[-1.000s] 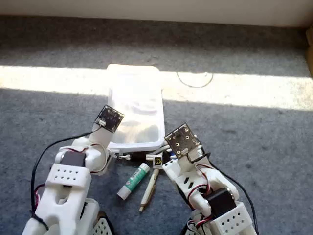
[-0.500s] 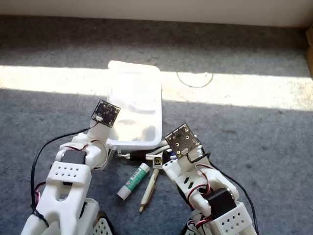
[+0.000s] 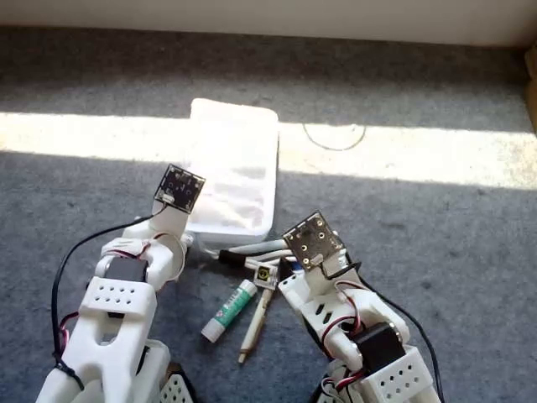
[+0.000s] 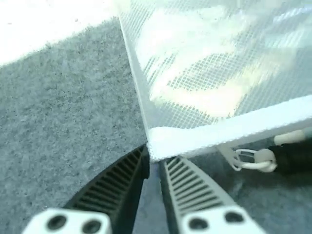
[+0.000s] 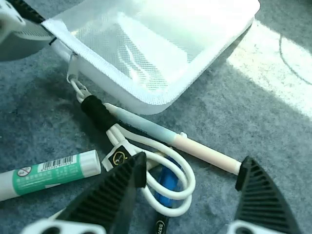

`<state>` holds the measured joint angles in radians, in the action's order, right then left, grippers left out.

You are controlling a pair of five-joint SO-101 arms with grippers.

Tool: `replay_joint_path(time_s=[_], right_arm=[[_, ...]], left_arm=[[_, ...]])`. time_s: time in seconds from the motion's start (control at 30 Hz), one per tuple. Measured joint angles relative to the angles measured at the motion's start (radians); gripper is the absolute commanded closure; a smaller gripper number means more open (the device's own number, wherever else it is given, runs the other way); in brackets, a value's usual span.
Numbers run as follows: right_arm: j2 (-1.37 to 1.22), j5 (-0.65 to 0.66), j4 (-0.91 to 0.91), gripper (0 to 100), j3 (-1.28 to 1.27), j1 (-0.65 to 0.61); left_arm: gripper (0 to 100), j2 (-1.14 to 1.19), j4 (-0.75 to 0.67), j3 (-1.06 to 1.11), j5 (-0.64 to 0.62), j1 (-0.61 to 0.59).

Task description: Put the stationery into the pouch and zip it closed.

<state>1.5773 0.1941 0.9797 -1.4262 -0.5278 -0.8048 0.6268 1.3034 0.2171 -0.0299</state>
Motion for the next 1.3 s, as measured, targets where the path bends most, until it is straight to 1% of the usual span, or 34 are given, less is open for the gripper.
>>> replay_joint_path(time_s=[0.13, 0.23, 0.33, 0.43, 0.6, 0.73, 0.93, 1.0, 1.1, 1.17, 1.3], right_arm=[[0.0, 0.0, 0.0, 71.4, 0.0, 0.0], [0.0, 0.0, 0.0, 71.4, 0.0, 0.0], [0.0, 0.0, 0.0, 71.4, 0.0, 0.0], [0.0, 0.0, 0.0, 71.4, 0.0, 0.0], [0.0, 0.0, 0.021, 71.4, 0.0, -0.003], [0.0, 0.043, 0.072, 71.4, 0.0, -0.086], [-0.012, 0.11, 0.075, 71.4, 0.015, -0.132], [-0.077, 0.117, 0.069, 71.4, 0.046, -0.169], [-0.19, 0.117, 0.006, 71.4, 0.087, -0.226], [-0.298, 0.117, -0.055, 71.4, 0.104, -0.253], [-0.48, 0.117, -0.198, 71.4, 0.117, -0.267]], left_arm=[[99, 0.0, -0.026, 0.0, -0.005, 0.023], [99, 0.0, -0.028, 0.0, -0.005, 0.052], [99, 0.0, -0.028, 0.0, -0.006, 0.057], [99, 0.0, -0.028, -0.031, -0.046, 0.057], [99, -0.002, 0.017, -0.089, -0.069, 0.066], [99, -0.002, 0.026, -0.097, -0.11, 0.066], [99, -0.002, 0.026, -0.104, -0.127, 0.055], [99, -0.002, 0.026, -0.104, -0.127, 0.055], [99, -0.002, 0.026, -0.104, -0.141, 0.055], [99, -0.002, 0.026, -0.104, -0.155, 0.055], [99, -0.002, 0.026, -0.104, -0.163, 0.055]])
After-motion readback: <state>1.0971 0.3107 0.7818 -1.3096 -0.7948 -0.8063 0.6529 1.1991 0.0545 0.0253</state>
